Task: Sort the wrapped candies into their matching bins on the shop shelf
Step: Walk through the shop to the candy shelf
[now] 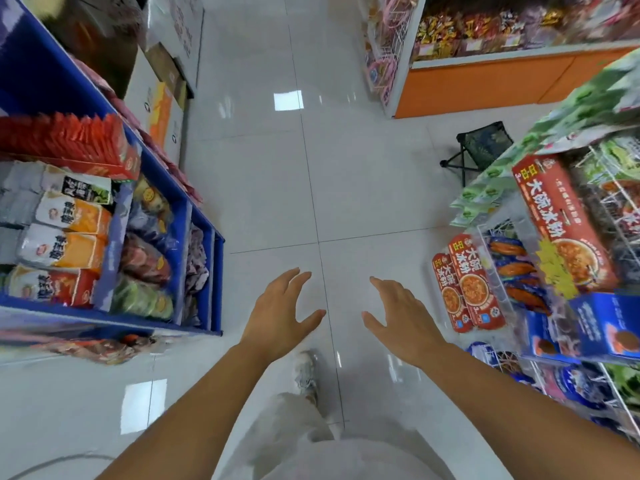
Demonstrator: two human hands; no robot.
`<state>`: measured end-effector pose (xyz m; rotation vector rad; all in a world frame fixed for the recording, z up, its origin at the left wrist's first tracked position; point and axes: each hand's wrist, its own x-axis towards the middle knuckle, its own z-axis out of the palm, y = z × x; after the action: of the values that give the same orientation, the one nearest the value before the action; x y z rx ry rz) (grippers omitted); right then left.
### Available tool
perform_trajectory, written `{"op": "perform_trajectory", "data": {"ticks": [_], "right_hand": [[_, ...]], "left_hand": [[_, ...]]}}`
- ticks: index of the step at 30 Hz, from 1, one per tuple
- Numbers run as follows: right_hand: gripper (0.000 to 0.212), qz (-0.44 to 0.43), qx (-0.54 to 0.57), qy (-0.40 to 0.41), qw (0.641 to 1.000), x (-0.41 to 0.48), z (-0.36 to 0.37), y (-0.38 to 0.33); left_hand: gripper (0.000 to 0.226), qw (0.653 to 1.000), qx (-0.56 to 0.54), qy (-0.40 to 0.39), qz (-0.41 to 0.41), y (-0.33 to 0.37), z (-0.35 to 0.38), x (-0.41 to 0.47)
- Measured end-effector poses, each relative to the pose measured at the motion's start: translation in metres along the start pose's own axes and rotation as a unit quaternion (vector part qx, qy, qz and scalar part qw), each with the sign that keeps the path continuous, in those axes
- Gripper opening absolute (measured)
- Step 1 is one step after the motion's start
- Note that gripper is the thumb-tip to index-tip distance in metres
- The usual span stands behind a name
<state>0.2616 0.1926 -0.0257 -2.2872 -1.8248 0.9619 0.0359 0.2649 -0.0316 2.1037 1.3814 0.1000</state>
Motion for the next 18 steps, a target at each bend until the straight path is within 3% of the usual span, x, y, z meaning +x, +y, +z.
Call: {"op": "perform_trajectory", "data": {"ticks": [7,18], "right_hand": [[0.067,0.043,0.034,0.031,0.998,0.099,-0.052,-0.013],[0.067,0.089,0.059,0.041,0.993,0.29,-0.157,0.036]], "left_hand": [[0.073,0.998,0.017,-0.033,0.047,-0.002,-0.043,0.128],[0.073,0.995,0.008,-0.051,0.08,0.034,-0.087,0.361]]}}
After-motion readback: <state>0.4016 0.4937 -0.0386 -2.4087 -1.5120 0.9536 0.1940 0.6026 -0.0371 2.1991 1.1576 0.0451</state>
